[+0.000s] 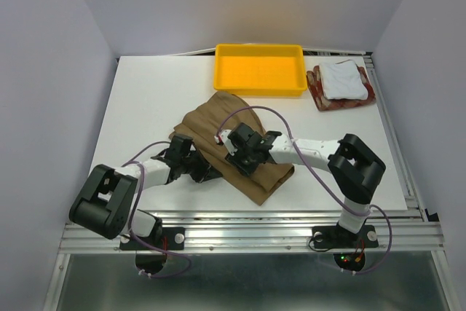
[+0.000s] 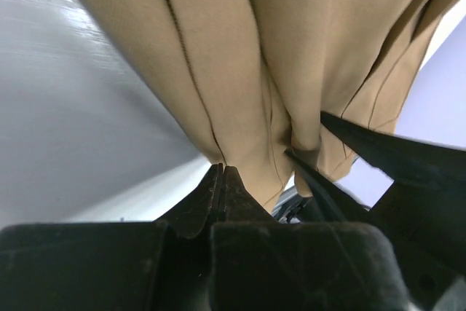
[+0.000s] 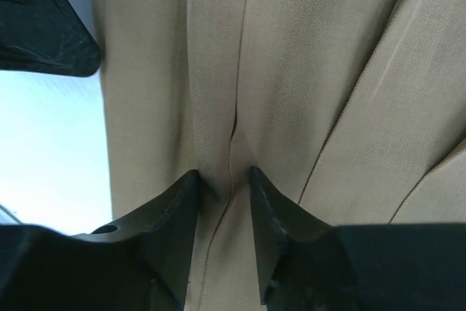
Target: Fold and stack the skirts
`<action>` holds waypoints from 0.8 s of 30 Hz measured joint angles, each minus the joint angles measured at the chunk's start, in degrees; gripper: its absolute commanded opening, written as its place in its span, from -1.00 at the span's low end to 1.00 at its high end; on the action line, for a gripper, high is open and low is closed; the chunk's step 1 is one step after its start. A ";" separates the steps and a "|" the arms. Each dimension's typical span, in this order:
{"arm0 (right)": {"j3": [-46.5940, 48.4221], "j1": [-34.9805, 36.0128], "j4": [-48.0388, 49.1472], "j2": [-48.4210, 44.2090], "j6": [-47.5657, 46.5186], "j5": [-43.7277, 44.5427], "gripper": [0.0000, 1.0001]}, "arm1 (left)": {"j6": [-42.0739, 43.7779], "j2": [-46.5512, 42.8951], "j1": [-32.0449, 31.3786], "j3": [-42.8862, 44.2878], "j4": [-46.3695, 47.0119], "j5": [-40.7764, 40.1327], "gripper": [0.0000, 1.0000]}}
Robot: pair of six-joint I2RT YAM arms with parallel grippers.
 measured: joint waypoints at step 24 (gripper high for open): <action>4.52 0.02 -1.55 0.72 -1.42 1.73 -0.99 | -2.95 1.86 -1.86 0.74 1.55 -1.95 -1.00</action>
